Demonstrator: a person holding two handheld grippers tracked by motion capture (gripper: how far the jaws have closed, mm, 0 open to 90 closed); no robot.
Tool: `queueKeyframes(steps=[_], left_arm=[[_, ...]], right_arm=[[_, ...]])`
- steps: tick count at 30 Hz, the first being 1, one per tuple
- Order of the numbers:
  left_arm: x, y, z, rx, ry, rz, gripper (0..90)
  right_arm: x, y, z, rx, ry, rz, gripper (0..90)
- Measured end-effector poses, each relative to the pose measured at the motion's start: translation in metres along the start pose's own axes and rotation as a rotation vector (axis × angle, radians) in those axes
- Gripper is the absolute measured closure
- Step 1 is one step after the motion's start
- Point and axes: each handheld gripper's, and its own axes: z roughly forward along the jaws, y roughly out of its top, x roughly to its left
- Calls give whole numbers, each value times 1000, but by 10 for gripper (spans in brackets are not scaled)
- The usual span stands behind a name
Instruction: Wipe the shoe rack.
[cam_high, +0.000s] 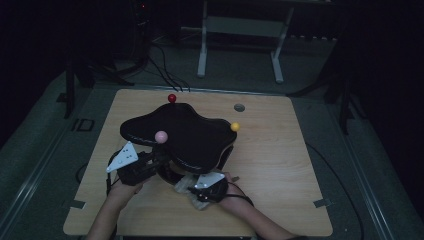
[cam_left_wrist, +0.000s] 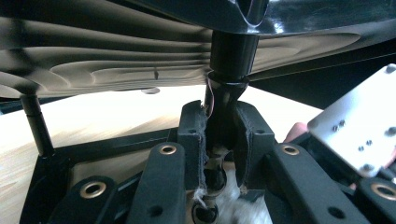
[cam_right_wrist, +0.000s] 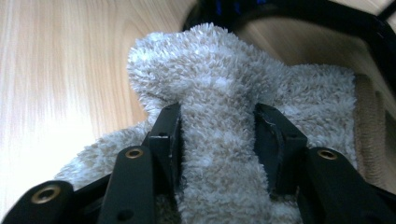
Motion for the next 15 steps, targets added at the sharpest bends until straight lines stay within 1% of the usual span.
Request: queueKeyframes(steps=[2,5,7,8,9,11,13,15], left_arm=[[0,0,0,1,1,0,745],[1,0,0,0,-4,-6,745],[1,0,0,4,-4,-4,745],[0,0,0,2,-3,-5,745],[0,0,0,-1,-3,-6,745],[1,0,0,2,-6,-4,745],[0,0,0,1,-1,-1,745],[1,-1,0,-4,-5,-7,745]], right_arm=[[-8,-8,-9,6,-8,13,585],[-19,-18,-21,20,-20,55,664],[-27,-23,-29,28,-33,90,682],[-30,-24,-32,27,-53,91,684],[-35,-25,-35,18,-93,101,686],[-51,-25,-42,-3,-152,154,687],[-71,-24,-46,-18,-238,201,686],[-86,-25,-45,-25,-269,241,682]])
